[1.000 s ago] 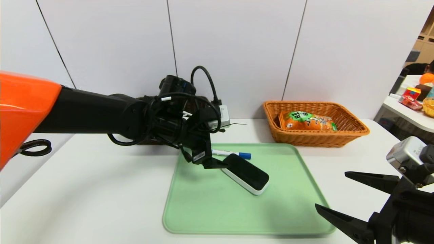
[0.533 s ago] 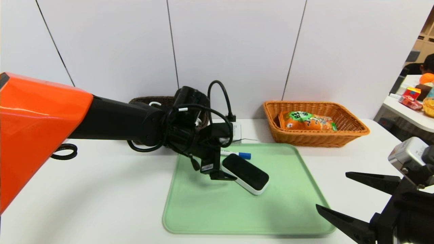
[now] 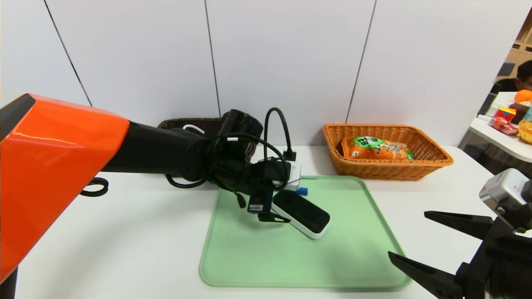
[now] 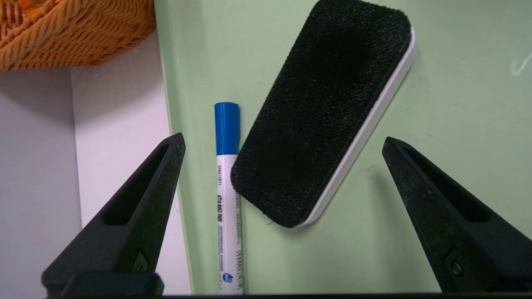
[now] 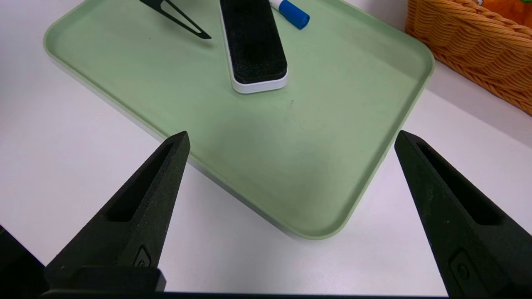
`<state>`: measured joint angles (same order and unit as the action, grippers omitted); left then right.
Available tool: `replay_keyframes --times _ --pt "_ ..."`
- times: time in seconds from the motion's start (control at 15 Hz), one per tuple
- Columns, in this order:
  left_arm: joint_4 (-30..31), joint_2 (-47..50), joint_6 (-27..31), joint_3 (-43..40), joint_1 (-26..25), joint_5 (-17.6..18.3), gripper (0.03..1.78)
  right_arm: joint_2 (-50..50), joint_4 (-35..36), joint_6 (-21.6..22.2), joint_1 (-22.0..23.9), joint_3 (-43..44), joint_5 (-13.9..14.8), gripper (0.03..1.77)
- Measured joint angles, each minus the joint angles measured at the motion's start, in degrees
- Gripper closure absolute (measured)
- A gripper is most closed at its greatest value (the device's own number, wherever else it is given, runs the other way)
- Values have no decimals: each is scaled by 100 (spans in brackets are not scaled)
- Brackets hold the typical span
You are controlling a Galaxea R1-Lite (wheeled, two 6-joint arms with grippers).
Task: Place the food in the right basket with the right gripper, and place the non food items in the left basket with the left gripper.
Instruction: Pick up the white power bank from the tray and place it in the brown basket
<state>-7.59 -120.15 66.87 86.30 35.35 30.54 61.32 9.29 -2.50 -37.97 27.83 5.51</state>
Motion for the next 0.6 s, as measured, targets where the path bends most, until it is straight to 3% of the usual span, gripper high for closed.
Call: replay_keyframes --times 0.6 --pt "-41 -121 522 26 113 -61 12 -7 5 27 2 0 0 10"
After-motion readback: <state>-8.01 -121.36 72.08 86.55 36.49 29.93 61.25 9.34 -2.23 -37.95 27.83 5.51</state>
